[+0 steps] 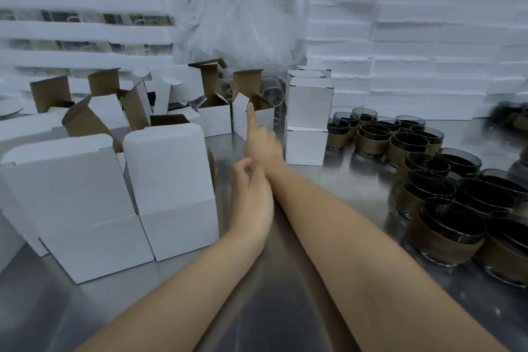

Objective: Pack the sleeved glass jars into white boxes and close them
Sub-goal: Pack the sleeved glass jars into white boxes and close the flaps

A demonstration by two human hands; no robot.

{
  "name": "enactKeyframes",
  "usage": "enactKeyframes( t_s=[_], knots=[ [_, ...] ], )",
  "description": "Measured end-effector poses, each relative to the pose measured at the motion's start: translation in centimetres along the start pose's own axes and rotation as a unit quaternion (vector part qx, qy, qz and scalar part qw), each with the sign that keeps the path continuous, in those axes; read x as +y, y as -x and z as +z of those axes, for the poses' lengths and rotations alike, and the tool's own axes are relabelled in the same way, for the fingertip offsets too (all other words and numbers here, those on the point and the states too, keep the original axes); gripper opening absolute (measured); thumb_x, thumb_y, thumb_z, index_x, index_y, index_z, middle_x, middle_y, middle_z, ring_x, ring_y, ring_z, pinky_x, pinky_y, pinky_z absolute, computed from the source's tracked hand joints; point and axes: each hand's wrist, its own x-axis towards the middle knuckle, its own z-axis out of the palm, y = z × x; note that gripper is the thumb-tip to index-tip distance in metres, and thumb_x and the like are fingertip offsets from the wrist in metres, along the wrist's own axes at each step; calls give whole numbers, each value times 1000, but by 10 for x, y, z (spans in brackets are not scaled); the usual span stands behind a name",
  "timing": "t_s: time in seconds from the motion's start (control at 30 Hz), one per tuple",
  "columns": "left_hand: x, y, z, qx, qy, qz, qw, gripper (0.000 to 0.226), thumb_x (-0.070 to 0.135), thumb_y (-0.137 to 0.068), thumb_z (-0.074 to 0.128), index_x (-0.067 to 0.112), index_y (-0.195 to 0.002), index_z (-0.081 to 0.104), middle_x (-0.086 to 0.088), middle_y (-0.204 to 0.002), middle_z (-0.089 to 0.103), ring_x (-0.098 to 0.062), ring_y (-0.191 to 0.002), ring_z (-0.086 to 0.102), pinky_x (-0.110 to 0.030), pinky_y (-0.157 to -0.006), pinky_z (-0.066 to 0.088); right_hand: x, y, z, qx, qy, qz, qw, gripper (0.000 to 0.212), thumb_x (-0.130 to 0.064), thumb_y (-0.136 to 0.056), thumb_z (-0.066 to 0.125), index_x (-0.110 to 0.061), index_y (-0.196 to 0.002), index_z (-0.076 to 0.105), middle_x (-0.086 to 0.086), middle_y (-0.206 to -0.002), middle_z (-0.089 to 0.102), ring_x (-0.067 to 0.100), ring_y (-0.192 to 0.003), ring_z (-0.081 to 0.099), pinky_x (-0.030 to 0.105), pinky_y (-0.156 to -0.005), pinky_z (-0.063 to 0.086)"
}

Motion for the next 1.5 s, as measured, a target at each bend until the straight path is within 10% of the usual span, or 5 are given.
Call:
enactKeyframes(
  t_s=[0.43,0.7,1.13,1.33,1.5],
  knots=[
    [3,2,5,-20,-175,39,984,62,32,-101,31,19,-153,-1,-7,-162,0,-27,-145,20,-45,-115,26,0,37,-29,-2,11,-130,991,33,-14,-94,48,-10,-124,34,9,-95,65,32,-81,64,41,-66,51],
    [13,22,3,71,-102,195,973,63,26,-98,45,17,-150,11,1,-157,14,-11,-143,16,-23,-113,17,30,130,-73,30,7,-241,970,38,-13,-90,53,-10,-128,48,7,-83,66,32,-67,62,33,-52,30],
    [18,18,-4,-23,-53,65,996,44,52,-97,39,28,-134,39,14,-114,49,12,-89,44,-7,-68,29,51,163,-102,205,-250,-90,942,21,-16,-92,58,-18,-107,72,-4,-55,51,18,-53,52,31,-55,42],
    [13,14,-4,-37,-67,87,993,52,65,-93,33,28,-127,46,14,-122,51,15,-98,45,-8,-78,31,58,154,-99,278,-251,-54,926,19,-14,-87,61,-19,-99,75,1,-99,56,15,-93,54,29,-65,47],
    [9,6,-4,-37,2,46,998,54,53,-96,23,22,-128,53,-4,-125,62,-18,-120,55,-44,-110,37,62,147,-90,160,-370,-5,915,38,-5,-94,44,-12,-129,58,-1,-142,39,3,-99,49,27,-81,45]
  ],
)
